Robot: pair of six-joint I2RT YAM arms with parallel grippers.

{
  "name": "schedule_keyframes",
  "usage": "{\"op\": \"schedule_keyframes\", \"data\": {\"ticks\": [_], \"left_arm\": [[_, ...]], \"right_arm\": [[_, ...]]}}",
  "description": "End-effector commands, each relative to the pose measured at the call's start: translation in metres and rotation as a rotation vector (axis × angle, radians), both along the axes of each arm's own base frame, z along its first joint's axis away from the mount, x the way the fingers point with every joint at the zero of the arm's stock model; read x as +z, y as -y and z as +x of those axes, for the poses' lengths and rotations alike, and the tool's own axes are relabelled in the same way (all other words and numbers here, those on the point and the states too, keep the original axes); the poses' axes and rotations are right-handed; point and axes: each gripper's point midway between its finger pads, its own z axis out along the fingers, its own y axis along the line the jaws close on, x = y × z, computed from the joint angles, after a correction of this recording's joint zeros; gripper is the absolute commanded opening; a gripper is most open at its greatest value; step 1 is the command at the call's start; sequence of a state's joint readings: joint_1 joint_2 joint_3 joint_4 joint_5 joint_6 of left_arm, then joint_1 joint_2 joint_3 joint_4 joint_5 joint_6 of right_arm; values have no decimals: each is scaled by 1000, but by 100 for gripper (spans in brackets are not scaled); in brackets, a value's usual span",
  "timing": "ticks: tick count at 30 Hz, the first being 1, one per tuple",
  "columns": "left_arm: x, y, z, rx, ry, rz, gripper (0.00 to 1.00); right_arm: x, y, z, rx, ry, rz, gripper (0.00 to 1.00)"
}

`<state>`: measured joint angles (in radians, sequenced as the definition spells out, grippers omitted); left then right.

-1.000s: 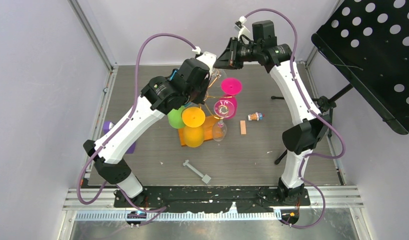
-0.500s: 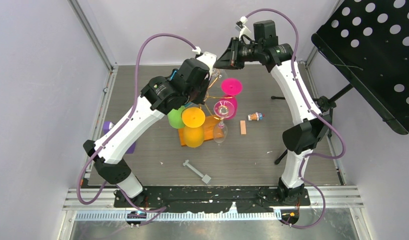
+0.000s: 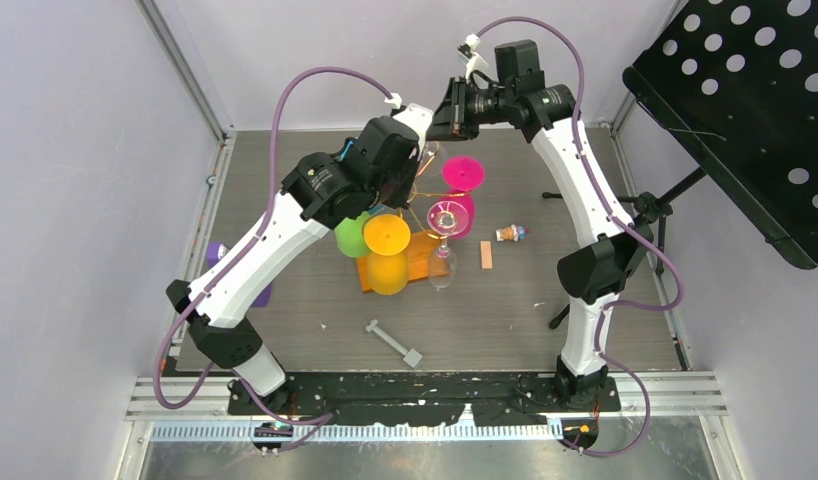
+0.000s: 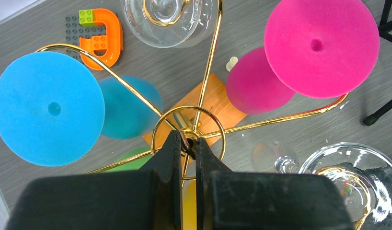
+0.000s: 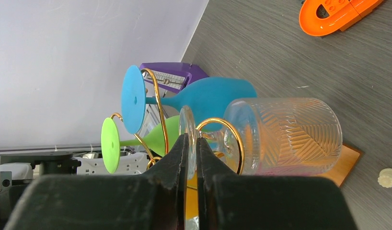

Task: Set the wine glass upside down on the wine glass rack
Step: Turn the wine glass upside down at the wine rack.

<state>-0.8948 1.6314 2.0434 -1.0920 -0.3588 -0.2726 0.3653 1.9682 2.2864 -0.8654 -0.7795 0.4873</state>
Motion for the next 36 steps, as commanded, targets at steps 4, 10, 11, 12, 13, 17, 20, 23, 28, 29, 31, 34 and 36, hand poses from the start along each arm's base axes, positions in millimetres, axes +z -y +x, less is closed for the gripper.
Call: {"op": "schedule_keyframes", "data": {"ticks": [4, 10, 11, 12, 13, 17, 20, 23, 28, 29, 31, 34, 36], "left_arm": [[-5, 11, -14, -76, -39, -14, 0], [-4, 11, -14, -77, -37, -15, 0], [-4, 11, -14, -78, -37, -14, 0], [-4, 10, -14, -78, -37, -14, 0], [-4, 11, -15, -79, -37, -14, 0], [-4, 10, -15, -80, -36, -14, 0], [-4, 10, -15, -82, -36, -16, 0], [-4, 10, -16, -83, -36, -16, 0], [-5, 10, -16, -84, -36, -18, 0], [-5, 9, -16, -84, -36, -17, 0], [-4, 9, -17, -84, -36, -16, 0], [-3, 9, -16, -85, -34, -17, 0], [-4, 9, -16, -85, -34, -16, 0]], "right_arm": [[2, -4, -14, 63, 23, -16, 13], [4, -2, -12, 50, 34, -21, 31], [4, -2, -10, 45, 36, -23, 33], [5, -2, -10, 43, 41, -23, 34], [6, -2, -10, 40, 46, -24, 34], [11, 0, -7, 24, 69, -25, 40], [16, 1, -6, 14, 92, -26, 45], [20, 3, -5, 4, 105, -28, 49], [27, 8, -4, -26, 137, -41, 57], [29, 9, -5, -30, 150, -44, 57], [32, 12, -4, -45, 165, -51, 57], [35, 16, -2, -70, 189, -67, 57], [37, 19, -1, -83, 203, -77, 58]]}}
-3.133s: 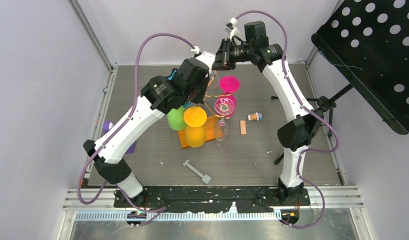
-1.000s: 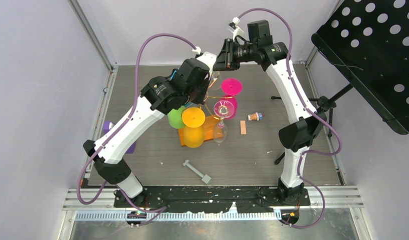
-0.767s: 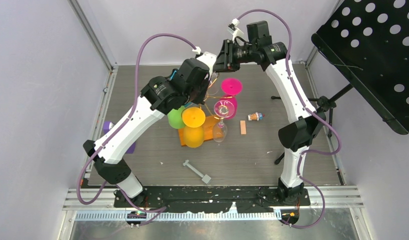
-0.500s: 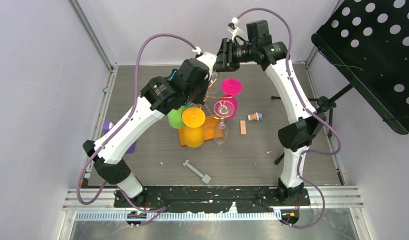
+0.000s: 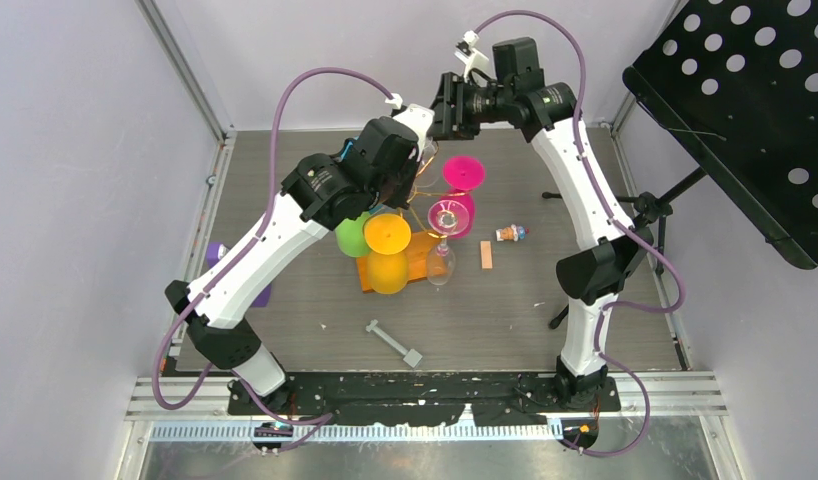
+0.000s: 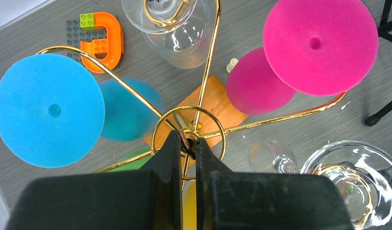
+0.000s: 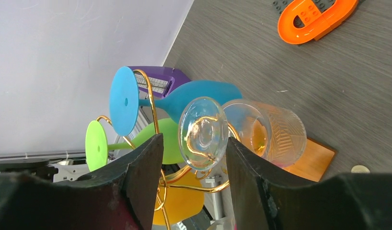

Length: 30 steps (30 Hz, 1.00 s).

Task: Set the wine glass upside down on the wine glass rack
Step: Turn the wine glass upside down at the wine rack.

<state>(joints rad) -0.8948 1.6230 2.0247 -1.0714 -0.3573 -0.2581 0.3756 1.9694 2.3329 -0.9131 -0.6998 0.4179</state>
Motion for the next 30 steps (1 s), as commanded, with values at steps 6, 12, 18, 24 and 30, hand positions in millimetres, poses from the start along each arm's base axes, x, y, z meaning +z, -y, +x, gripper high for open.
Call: {"op": "schedule_keyframes", "data": {"ticks": [6, 12, 18, 24, 30], "left_arm": [[-4, 9, -17, -78, -47, -14, 0], [-5, 10, -17, -78, -49, -16, 0], [1, 9, -16, -74, -36, -23, 0], [11, 7, -15, -68, -19, -27, 10], [18, 6, -13, -59, -3, -34, 17]], "right_arm": [[38, 20, -4, -68, 163, -50, 58], [38, 28, -2, -101, 194, -88, 58], [46, 40, 1, -163, 242, -122, 58], [56, 53, 3, -233, 295, -132, 61], [70, 60, -1, -261, 331, -122, 66]]}}
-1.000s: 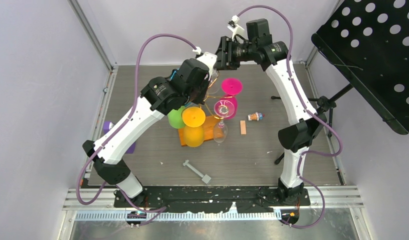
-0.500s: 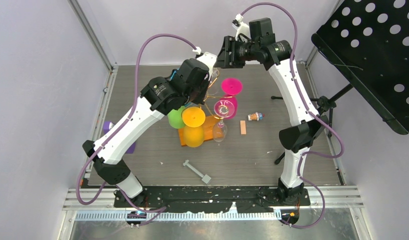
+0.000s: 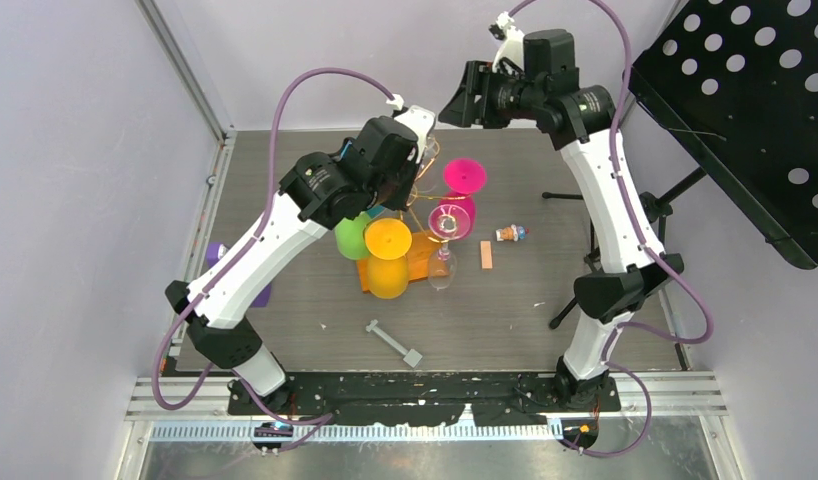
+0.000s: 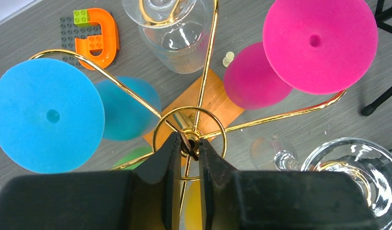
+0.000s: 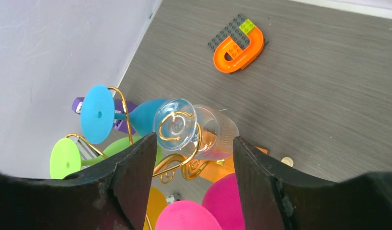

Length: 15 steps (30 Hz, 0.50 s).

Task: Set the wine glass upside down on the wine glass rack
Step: Turn the wine glass upside down at the wine rack.

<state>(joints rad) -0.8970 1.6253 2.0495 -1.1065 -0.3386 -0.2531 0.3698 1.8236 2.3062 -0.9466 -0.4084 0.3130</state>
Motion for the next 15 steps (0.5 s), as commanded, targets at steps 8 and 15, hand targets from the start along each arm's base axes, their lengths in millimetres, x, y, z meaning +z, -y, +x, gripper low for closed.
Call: {"op": "schedule_keyframes", "data": {"ticks": [8, 15], "left_arm": [[23, 3, 0, -8, 46, -36, 27], [28, -1, 4, 18, 70, -31, 33]], "right_arm": [[51, 17, -10, -55, 162, 48, 69], [55, 23, -13, -63, 176, 46, 70]]}}
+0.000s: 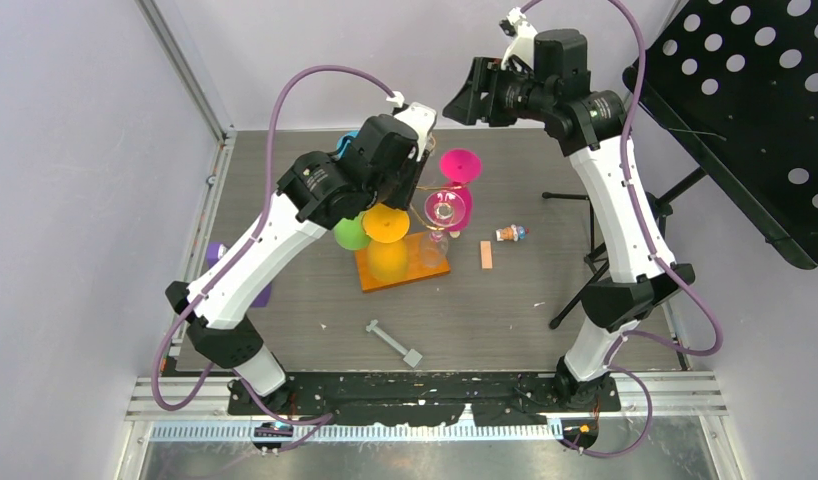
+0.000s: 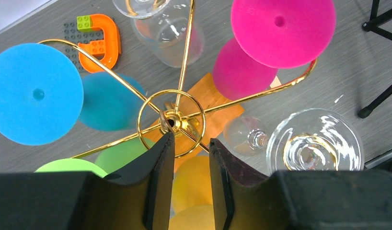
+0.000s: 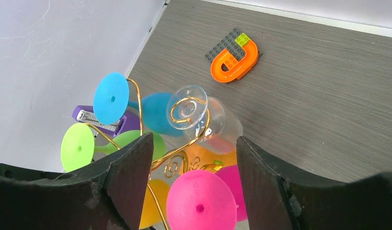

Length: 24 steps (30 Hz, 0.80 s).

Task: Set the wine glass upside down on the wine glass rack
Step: Turn the wine glass upside down at the wine rack, then reset both arms

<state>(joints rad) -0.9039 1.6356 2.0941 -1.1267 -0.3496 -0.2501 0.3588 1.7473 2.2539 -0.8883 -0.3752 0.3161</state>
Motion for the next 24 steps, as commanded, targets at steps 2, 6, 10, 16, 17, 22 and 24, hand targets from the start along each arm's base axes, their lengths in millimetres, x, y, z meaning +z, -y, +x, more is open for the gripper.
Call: {"op": "schedule_keyframes", "data": {"ticks": [2, 6, 10, 16, 17, 22, 24], "left_arm": [[22, -3, 5, 25, 66, -29, 34], [31, -8, 7, 40, 96, -35, 38], [55, -17, 6, 51, 159, -70, 42], [108, -46, -6, 84, 348, -232, 61], [118, -53, -10, 93, 384, -272, 64], [132, -103, -41, 140, 515, -420, 93], [121, -125, -54, 170, 532, -447, 99]], "right_arm": [[33, 11, -8, -26, 101, 26, 71], [38, 16, -10, -43, 122, 34, 71], [47, 24, -14, -77, 164, 43, 72], [64, 54, -29, -215, 268, 55, 86], [75, 64, -41, -244, 311, 68, 91], [52, 99, -74, -367, 409, 75, 95], [50, 121, -107, -427, 469, 96, 95]]}}
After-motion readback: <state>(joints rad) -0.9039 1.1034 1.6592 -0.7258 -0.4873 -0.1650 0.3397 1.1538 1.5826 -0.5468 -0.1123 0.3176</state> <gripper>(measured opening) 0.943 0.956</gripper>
